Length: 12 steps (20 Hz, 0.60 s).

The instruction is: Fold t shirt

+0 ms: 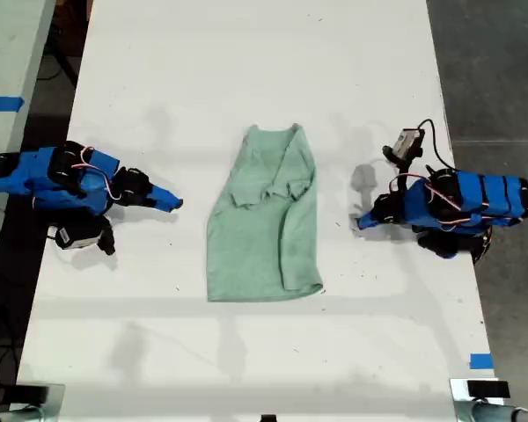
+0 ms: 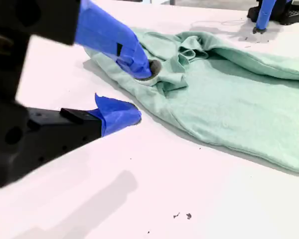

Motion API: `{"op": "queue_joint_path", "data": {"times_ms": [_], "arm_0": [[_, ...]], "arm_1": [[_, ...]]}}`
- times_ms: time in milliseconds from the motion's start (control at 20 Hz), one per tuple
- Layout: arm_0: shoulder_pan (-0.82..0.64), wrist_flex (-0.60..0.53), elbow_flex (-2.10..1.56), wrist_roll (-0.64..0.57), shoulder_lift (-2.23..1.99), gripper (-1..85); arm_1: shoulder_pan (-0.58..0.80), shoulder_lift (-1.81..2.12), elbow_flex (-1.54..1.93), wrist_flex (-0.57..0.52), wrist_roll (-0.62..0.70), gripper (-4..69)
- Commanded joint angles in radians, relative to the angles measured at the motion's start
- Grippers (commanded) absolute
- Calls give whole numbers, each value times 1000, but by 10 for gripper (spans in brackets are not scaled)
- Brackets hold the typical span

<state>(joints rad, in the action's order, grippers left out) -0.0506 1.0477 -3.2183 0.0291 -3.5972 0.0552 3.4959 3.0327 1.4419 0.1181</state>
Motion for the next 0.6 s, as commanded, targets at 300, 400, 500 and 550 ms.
{"op": "queue_joint_path", "data": {"times_ms": [300, 400, 500, 550], "arm_0": [[5, 2, -9, -8, -6, 111], [5, 2, -9, -8, -6, 111], [5, 2, -9, -8, -6, 111], [5, 2, -9, -8, -6, 111]], "arm_1": [[-15, 3, 34, -28, -15, 22], [-15, 3, 35, -31, -20, 22], [-15, 3, 35, -31, -21, 22], [-17, 3, 35, -31, -21, 22]]}}
